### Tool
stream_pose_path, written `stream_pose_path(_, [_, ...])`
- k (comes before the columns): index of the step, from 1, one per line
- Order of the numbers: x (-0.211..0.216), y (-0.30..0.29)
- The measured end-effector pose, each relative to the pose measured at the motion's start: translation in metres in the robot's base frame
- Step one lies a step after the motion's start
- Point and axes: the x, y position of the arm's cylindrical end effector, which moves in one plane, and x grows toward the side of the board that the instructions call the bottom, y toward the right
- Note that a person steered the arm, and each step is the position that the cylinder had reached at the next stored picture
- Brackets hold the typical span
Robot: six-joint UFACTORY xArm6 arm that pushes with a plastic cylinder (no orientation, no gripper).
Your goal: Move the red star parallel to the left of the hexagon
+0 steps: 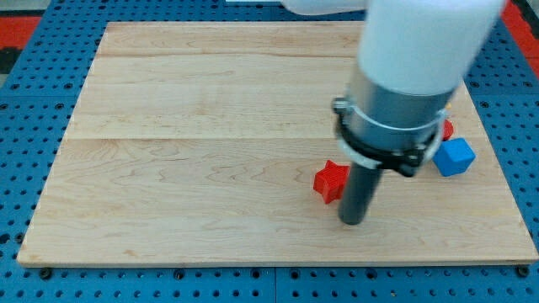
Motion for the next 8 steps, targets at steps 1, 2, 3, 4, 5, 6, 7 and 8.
stream_pose_path(1, [-0.001,-0.009])
stream_pose_path(2, [-0.009,-0.009])
stream_pose_path(3, [-0.036,-0.009])
stream_pose_path(4, [-0.053,-0.009])
stream_pose_path(5, [-0.053,-0.007])
stream_pose_path(6, [-0.053,-0.004])
stream_pose_path(7, [-0.057,-0.004])
stream_pose_path(8, [-0.084,-0.004])
